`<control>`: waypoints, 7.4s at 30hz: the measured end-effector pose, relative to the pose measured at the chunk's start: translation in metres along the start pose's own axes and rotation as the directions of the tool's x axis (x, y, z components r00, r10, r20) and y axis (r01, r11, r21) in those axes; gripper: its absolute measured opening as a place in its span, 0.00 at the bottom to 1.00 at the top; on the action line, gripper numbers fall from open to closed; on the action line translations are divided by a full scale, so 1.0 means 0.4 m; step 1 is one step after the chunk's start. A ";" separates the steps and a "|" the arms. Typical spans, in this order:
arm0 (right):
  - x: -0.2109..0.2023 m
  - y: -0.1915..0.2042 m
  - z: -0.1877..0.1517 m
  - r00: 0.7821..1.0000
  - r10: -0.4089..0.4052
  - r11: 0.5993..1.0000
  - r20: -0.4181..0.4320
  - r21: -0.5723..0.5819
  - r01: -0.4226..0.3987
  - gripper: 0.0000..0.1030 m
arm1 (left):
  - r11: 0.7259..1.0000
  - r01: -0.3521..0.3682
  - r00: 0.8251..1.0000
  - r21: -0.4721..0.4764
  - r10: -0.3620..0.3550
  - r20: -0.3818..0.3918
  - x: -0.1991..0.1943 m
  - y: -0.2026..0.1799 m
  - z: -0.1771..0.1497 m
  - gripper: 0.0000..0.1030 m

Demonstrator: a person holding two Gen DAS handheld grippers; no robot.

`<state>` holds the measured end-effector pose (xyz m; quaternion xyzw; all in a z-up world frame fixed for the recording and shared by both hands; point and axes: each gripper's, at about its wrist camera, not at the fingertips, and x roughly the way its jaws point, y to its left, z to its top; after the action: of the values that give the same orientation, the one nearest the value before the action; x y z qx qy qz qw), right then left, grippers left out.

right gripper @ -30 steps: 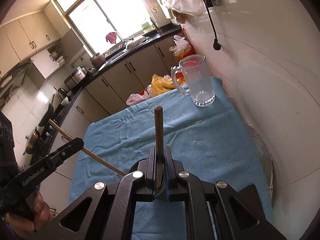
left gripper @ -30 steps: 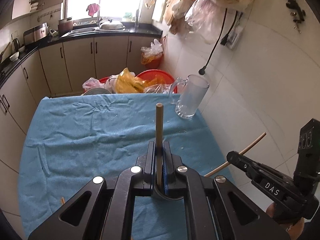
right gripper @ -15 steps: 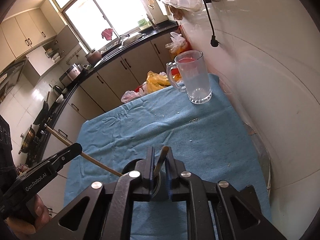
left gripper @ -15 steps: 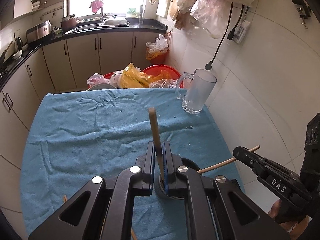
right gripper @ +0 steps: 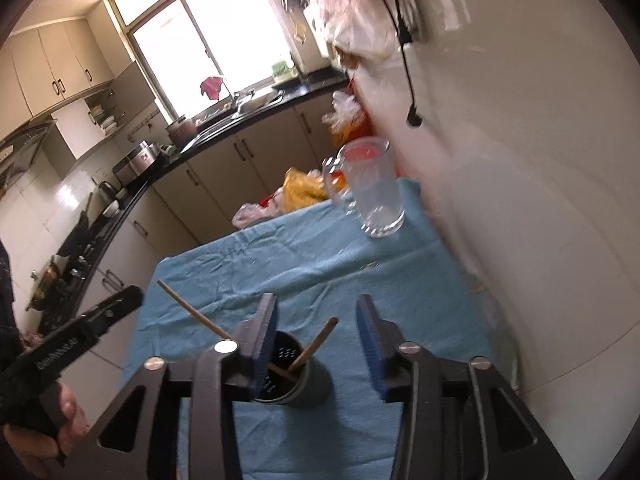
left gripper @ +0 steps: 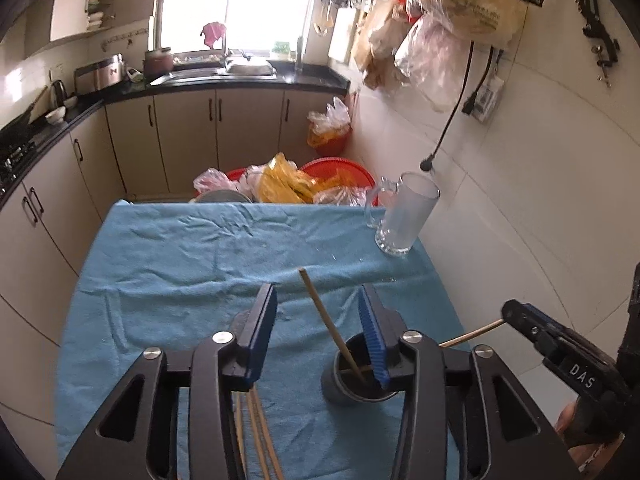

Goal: Organize utensils
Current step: 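Open the left tool over the black cup while the right tool releases its chopstick, then move both tools back to the remaining chopsticks on the towel, then close the left tool on a chopstick while the right tool grasps another chopstick, then lift both chopsticks upright and carry them over the black cup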

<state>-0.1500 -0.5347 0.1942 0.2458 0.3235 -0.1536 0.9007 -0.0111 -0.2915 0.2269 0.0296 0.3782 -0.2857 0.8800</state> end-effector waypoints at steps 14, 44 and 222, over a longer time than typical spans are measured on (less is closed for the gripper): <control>-0.130 0.081 -0.052 0.985 -0.149 0.985 0.091 -0.079 0.156 0.75 | 0.997 -0.074 0.994 -0.001 0.074 0.082 -0.147 0.058 -0.100 0.62; -0.065 0.310 -0.239 0.995 -0.084 0.935 -0.044 -0.349 0.063 0.76 | 0.984 -0.115 0.993 -0.138 0.110 -0.045 -0.170 0.247 -0.289 0.62; -0.178 0.001 0.035 0.966 0.167 0.985 0.198 0.014 -0.173 0.06 | 0.990 0.121 0.992 0.070 -0.123 0.026 -0.060 -0.049 0.012 0.06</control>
<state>-0.1954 -0.5337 0.2506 0.2703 0.2085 -0.1040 0.9342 -0.0316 -0.2976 0.2499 0.0319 0.3560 -0.3520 0.8651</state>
